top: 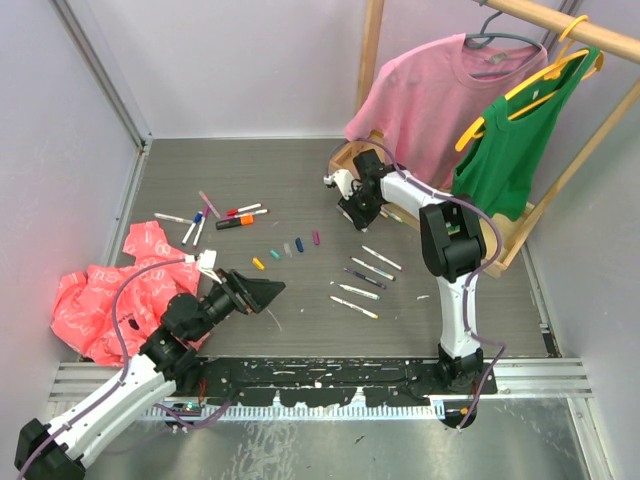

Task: Open the pen caps
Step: Pick up the pen from the center of the board.

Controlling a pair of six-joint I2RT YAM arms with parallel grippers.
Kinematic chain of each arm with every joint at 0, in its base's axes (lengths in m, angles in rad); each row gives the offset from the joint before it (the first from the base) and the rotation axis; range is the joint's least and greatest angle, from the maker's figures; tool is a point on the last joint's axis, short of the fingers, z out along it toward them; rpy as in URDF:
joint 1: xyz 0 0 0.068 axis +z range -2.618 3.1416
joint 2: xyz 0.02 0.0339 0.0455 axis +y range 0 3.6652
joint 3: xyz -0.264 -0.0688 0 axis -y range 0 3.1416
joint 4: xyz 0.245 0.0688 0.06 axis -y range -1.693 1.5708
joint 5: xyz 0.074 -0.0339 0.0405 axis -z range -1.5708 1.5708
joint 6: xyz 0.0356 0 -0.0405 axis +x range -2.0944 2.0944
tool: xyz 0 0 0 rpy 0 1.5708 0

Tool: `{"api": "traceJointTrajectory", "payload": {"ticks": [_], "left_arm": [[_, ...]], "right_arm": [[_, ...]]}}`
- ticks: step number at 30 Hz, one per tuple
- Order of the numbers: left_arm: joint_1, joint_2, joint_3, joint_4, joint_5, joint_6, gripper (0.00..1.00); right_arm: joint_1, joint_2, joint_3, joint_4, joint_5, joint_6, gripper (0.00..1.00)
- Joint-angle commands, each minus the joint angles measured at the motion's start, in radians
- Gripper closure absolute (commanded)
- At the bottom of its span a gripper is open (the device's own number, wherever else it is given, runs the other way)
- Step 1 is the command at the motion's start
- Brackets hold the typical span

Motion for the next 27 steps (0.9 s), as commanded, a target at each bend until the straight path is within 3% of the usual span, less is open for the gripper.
{"api": "traceJointTrajectory", "payload": {"ticks": [1,14,27], "left_arm": [[0.004,0.001,0.003,0.075,0.017,-0.015,0.02],[0.005,-0.026,-0.006,0.079,0.012,-0.031,0.02],[0.005,0.034,0.014,0.144,-0.012,-0.034,0.02]], "right_arm": [[0.01,0.056,0.008,-0.038,0.03,0.011,0.68],[0.006,0.031,0.016,-0.052,-0.003,0.027,0.98],[-0.026,-0.078,-0.024,-0.024,-0.125,0.061,0.99]]}}
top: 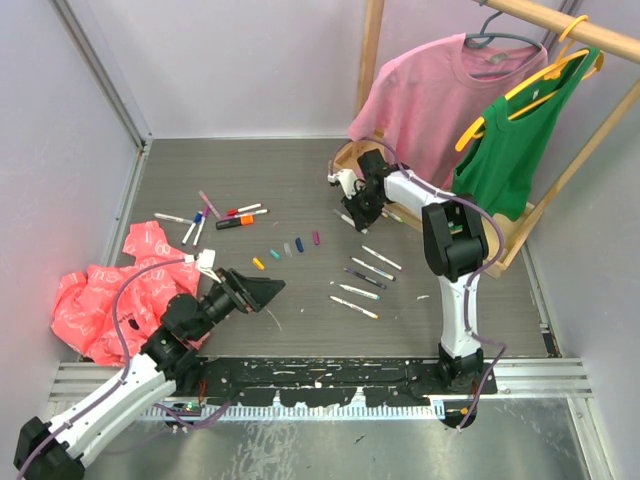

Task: Open the pen caps
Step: Pick up the pen from the center of the board.

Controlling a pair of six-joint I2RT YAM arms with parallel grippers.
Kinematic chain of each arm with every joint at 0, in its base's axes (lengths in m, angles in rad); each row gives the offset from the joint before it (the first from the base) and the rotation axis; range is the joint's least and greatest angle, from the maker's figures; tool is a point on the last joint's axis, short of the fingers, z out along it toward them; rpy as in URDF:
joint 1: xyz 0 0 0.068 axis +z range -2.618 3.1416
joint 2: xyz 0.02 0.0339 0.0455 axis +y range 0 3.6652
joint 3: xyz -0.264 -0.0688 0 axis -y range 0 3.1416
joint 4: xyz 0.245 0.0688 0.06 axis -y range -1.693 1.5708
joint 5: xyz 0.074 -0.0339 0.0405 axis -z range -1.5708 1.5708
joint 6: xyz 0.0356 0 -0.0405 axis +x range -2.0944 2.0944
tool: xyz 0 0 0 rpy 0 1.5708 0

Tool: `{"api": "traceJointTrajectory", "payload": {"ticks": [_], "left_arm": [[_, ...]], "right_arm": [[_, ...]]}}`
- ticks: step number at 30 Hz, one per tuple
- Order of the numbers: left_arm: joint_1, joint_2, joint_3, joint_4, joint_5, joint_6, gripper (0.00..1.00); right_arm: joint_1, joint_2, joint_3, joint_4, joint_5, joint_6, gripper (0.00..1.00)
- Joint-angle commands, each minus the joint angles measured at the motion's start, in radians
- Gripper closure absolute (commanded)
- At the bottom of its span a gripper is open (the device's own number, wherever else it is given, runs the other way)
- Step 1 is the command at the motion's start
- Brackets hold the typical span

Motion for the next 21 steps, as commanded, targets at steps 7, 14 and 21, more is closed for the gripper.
{"api": "traceJointTrajectory", "payload": {"ticks": [7,14,21], "left_arm": [[0.006,0.18,0.094,0.174,-0.005,0.03,0.02],[0.015,0.403,0.193,0.301,0.059,0.054,0.02],[0.094,0.669,0.303,0.462,0.201,-0.029,0.02]], "right_arm": [[-0.029,-0.117,-0.044,-0.007,-0.161,0.049,0.99],[-0.052,-0.136,-0.055,-0.007,-0.238,0.068,0.99],[-0.07,-0.144,-0.065,-0.007,-0.316,0.087,0.99]]}}
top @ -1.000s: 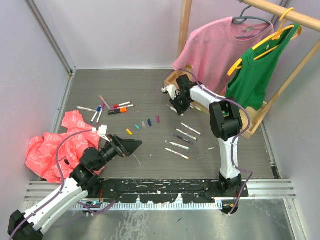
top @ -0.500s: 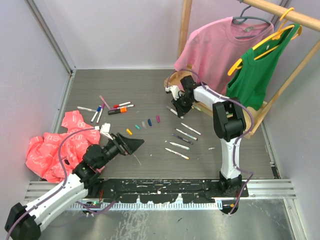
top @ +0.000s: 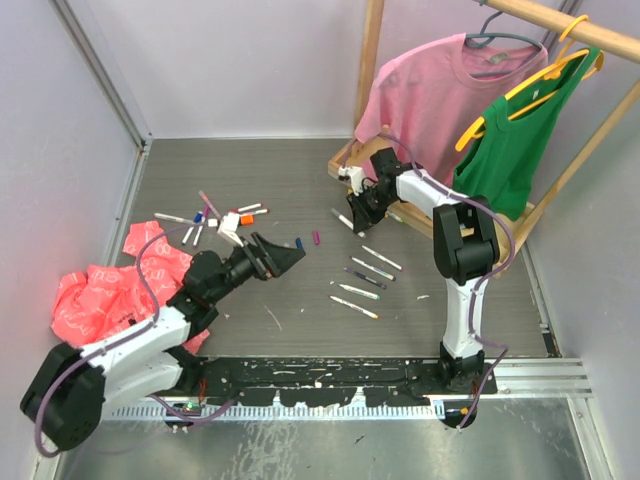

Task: Open the pen caps
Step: Pick up the pen from the center of the board.

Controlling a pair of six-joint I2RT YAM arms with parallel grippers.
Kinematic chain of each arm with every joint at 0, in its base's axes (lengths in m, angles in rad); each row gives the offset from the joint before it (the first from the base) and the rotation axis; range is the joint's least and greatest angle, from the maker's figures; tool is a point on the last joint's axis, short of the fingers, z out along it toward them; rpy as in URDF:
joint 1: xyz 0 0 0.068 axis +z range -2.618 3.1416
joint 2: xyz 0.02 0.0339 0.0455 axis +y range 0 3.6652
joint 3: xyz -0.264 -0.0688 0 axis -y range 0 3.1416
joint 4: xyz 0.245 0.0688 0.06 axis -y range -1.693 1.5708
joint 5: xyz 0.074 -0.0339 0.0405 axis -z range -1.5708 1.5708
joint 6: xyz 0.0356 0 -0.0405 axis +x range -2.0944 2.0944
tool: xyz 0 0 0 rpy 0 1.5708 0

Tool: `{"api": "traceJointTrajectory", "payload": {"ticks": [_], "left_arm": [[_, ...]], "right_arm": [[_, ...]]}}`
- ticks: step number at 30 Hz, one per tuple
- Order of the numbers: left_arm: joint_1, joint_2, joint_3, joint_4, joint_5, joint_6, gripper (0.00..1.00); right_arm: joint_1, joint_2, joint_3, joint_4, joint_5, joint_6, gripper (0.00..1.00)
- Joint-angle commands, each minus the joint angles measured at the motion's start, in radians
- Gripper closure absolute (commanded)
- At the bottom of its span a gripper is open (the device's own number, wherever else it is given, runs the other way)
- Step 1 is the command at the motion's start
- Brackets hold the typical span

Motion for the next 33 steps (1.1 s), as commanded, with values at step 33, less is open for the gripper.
{"api": "traceJointTrajectory", "payload": {"ticks": [33], "left_arm": [[0.189,0.806,0.392,0.665,0.138,-0.239,0.14]], "right_arm": [[0.057,-0.228,-0.046,0.011,-0.534,0.085,0.99]]}}
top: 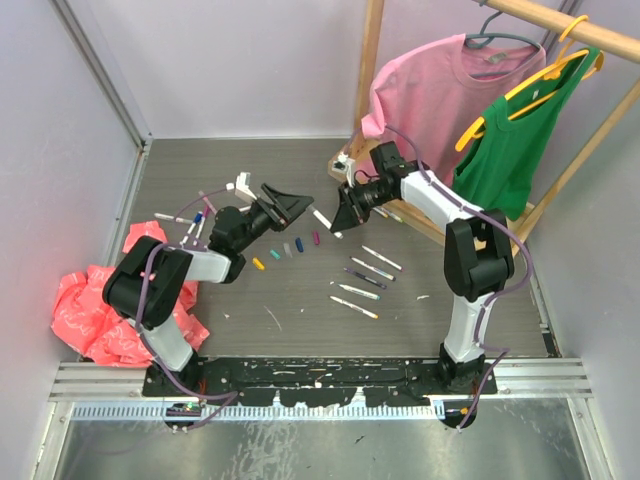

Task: Open the pen caps
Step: Pick up the pen from the center of the board, then open the pen cap from the pen.

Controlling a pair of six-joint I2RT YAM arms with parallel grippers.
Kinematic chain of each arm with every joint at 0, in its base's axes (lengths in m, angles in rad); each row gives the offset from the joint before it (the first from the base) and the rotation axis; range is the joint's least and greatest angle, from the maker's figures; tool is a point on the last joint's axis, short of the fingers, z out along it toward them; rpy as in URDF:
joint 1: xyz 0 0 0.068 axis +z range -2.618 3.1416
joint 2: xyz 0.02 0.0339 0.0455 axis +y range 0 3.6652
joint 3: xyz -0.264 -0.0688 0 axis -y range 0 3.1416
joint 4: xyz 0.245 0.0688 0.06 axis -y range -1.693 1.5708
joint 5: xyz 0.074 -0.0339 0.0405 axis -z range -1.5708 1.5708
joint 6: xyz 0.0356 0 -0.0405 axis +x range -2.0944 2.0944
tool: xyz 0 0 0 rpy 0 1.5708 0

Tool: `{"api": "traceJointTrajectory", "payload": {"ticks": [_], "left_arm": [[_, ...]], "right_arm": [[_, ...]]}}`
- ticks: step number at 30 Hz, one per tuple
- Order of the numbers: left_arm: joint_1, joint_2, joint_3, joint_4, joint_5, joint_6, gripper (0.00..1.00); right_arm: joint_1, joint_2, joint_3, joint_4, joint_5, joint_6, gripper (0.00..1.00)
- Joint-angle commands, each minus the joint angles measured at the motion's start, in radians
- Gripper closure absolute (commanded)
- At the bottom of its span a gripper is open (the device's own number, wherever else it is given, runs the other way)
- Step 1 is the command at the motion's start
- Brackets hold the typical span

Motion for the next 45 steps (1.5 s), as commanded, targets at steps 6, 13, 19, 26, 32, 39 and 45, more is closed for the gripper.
{"api": "traceJointTrajectory", "payload": {"ticks": [6,13,19,26,32,39,45], "left_arm": [[0.004,0.002,0.03,0.095,-0.01,0.004,0.27],[0.004,-0.001,0.017,0.119,0.017,-0.02,0.45],[0.004,-0.013,-0.03,0.149,0.022,-0.032,0.49],[-0.001,0.015,-0.049,0.191,0.035,-0.055,0.56],[-0.004,0.039,-0.049,0.219,0.044,-0.067,0.72],[-0.004,0.053,-0.046,0.227,0.05,-0.059,1.0],[-0.016,0.048,-0.059,0.228,0.034,-0.018,1.0]], "right_arm": [[0.047,-0.066,0.008,0.003,-0.068,-0.013,0.99],[0.05,-0.057,0.008,0.007,-0.036,-0.007,0.99],[0.048,-0.053,0.003,0.021,-0.029,0.008,0.99],[0.049,-0.05,0.003,0.022,-0.028,0.011,0.99],[0.049,-0.042,0.003,0.023,-0.027,0.011,0.99],[0.049,-0.04,0.003,0.021,-0.034,0.014,0.98],[0.052,-0.049,-0.012,0.04,-0.047,0.037,0.7]]}}
